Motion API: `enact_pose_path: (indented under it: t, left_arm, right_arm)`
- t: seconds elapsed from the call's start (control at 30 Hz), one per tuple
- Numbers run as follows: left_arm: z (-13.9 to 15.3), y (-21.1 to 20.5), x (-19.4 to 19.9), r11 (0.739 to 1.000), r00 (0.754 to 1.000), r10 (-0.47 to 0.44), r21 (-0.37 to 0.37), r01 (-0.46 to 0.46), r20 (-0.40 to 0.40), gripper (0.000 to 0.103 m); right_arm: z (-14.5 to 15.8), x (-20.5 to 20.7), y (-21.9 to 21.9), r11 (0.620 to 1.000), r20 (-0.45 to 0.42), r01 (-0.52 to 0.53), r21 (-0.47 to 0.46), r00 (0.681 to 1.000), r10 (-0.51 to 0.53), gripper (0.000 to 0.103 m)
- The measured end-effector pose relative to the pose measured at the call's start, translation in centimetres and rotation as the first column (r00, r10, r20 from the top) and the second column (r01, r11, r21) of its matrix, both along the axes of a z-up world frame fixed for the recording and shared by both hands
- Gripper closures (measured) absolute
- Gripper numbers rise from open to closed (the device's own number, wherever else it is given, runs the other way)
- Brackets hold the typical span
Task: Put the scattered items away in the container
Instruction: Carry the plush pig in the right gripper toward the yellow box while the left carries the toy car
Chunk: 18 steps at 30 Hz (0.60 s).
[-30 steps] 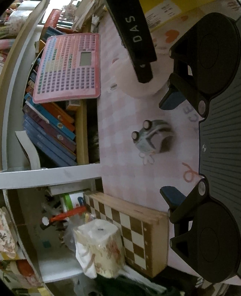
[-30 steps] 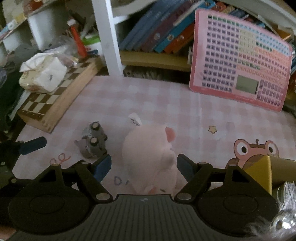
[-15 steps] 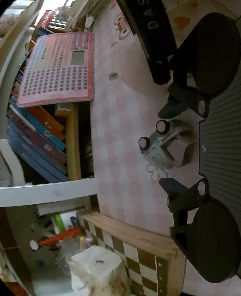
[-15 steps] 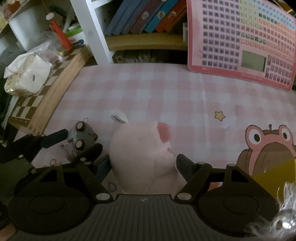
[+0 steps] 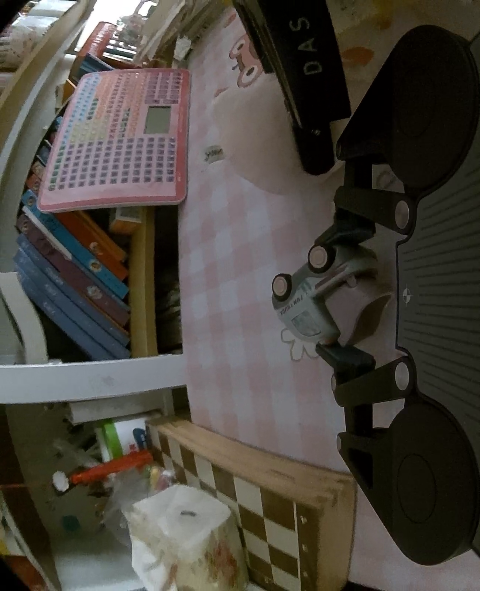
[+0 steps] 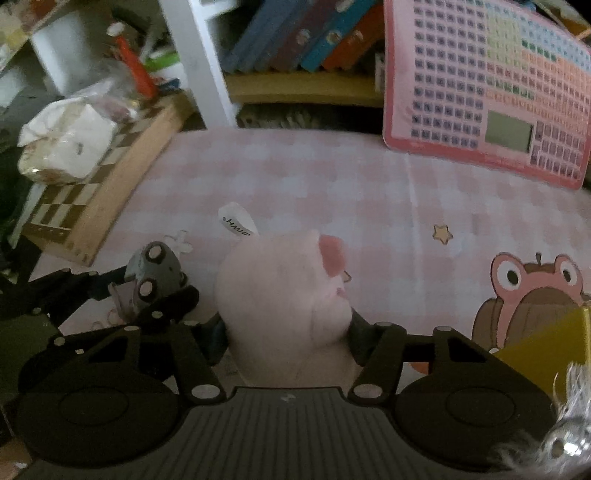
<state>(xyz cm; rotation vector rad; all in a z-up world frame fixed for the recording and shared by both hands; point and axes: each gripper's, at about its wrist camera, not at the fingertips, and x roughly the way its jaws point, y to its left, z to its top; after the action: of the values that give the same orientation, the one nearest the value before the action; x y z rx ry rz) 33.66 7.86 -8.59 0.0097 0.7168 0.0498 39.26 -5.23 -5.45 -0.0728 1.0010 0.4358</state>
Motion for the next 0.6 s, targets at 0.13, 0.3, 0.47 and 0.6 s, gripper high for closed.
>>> enact_pose_path:
  t: [0.13, 0.3, 0.47, 0.6]
  left_arm:
    - [1.6, 0.2, -1.9, 1.000, 1.000, -0.011, -0.022, 0.012, 0.025, 0.051]
    - [3.9, 0.7, -4.9, 0.998, 0.998, -0.029, -0.047, 0.032, 0.064, 0.051]
    - [5.4, 0.5, -8.1, 0.997, 0.993, -0.078, -0.024, 0.080, 0.090, 0.051]
    - [6.4, 0.6, -11.2, 0.995, 0.991, -0.093, -0.037, 0.097, 0.100, 0.051]
  right_arm:
    - [1.6, -1.2, -0.1, 0.999, 0.031, -0.013, 0.031, 0.999, 0.012, 0.044]
    - [3.4, -3.2, -0.8, 0.997, 0.048, -0.018, 0.074, 0.999, 0.015, 0.044]
    - [4.8, -5.9, -1.7, 0.992, 0.043, -0.019, 0.122, 0.999, 0.014, 0.044]
    - [5.6, -8.6, -2.5, 0.990, 0.053, -0.037, 0.137, 0.998, 0.030, 0.044]
